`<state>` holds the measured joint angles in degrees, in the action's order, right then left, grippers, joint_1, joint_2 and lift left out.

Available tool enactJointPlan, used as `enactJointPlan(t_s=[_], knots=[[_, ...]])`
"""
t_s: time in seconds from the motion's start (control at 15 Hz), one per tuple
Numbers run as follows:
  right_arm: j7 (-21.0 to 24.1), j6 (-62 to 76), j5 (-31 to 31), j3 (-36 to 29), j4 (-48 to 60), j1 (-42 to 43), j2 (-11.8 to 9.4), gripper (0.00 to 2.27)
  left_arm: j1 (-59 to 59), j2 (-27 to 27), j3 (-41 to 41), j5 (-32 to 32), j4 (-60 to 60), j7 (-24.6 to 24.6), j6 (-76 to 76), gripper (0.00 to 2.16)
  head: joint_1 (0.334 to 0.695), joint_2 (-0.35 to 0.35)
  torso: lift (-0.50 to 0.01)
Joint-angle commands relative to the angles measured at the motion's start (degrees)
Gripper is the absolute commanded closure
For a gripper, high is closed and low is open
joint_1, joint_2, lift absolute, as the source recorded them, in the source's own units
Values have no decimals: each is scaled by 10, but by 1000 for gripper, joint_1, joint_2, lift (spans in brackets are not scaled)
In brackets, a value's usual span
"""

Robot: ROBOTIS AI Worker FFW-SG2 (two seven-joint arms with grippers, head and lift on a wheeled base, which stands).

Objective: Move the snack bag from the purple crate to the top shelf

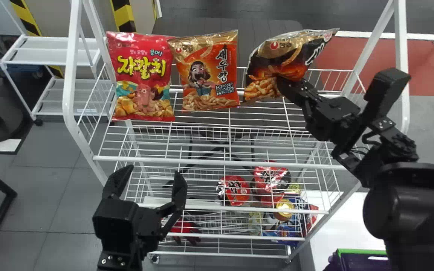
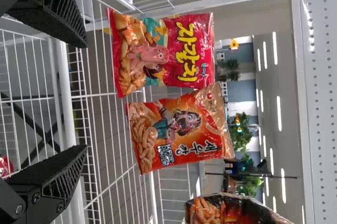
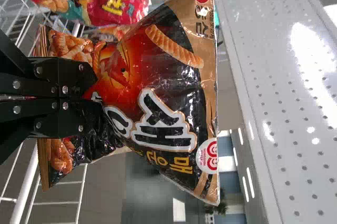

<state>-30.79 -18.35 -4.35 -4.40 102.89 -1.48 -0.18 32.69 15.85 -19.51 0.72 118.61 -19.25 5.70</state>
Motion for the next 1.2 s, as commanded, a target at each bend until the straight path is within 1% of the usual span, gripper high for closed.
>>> enactJointPlan(t_s=[0.0,0.13,0.33,0.47,0.67,0.93,1.13], knots=[[24,17,19,16,-52,29,2,1474,0,1,3,2,-6,0,-8,147,695,-16,1],[39,12,14,18,-76,53,2,1474,-3,1,4,6,-10,0,-10,147,695,-13,1],[63,-20,12,28,-96,68,2,1474,-9,-1,4,10,-17,1,-13,147,695,-10,1],[90,-46,14,38,-107,79,2,1474,-12,-3,2,12,-24,3,-15,147,695,-8,1],[122,-50,18,54,-113,82,2,1474,-13,-1,1,12,-25,3,-20,147,695,-9,1],[140,-74,15,55,-137,97,2,1474,-14,0,1,16,-28,8,-26,147,695,-5,1],[166,-74,20,55,-156,103,2,1463,-17,0,2,17,-34,11,-33,147,695,-12,1]])
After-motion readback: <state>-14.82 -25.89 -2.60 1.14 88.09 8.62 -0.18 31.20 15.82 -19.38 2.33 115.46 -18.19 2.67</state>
